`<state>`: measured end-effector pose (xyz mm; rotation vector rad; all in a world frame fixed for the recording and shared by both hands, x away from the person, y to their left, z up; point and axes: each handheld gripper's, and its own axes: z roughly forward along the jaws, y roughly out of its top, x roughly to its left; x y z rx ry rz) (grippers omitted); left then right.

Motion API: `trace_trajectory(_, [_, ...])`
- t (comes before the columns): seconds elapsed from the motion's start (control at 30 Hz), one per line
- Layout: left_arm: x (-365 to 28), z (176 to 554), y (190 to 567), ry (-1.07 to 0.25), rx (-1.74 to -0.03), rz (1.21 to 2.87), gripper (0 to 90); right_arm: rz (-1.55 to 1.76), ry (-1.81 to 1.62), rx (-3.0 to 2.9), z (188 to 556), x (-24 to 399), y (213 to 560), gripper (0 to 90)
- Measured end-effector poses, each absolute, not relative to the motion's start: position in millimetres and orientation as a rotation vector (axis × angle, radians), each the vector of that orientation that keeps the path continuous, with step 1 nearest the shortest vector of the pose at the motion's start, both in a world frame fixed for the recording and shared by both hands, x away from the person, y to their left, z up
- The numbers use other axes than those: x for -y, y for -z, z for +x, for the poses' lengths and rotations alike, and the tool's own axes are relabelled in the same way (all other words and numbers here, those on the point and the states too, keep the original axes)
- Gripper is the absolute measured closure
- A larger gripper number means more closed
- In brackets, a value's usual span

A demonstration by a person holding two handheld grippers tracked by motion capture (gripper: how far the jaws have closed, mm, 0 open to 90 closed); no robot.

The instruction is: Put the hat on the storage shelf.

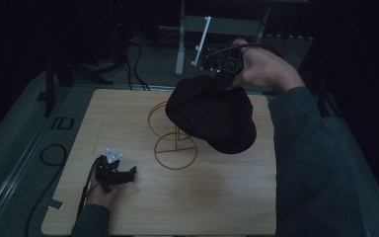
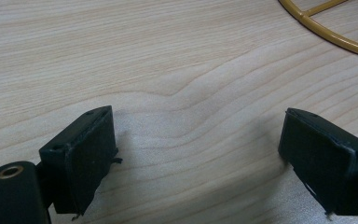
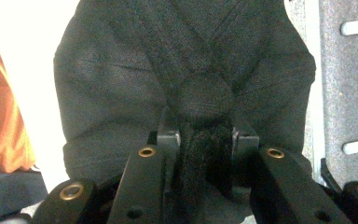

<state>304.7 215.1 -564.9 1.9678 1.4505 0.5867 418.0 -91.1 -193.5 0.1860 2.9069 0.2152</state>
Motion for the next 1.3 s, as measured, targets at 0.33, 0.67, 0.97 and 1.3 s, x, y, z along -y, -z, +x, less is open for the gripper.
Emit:
trace_trajectory(0.33, [-215, 305, 565, -0.586, -1.451, 1.965, 10.8, 0.184, -0.230, -2.899, 422, 77, 194, 72.3])
trace_trajectory(0.67, [-215, 305, 565, -0.587, -1.450, 1.966, 10.8, 0.162, -0.226, -2.892, 423, 62, 197, 72.2])
trace_trajectory(0.97, [-215, 305, 565, -0.587, -1.451, 1.965, 10.8, 0.149, -0.204, -2.894, 426, 46, 204, 72.2])
trace_trajectory(1.3, [-215, 305, 565, -0.586, -1.451, 1.965, 10.8, 0.137, -0.196, -2.897, 427, 32, 209, 71.9])
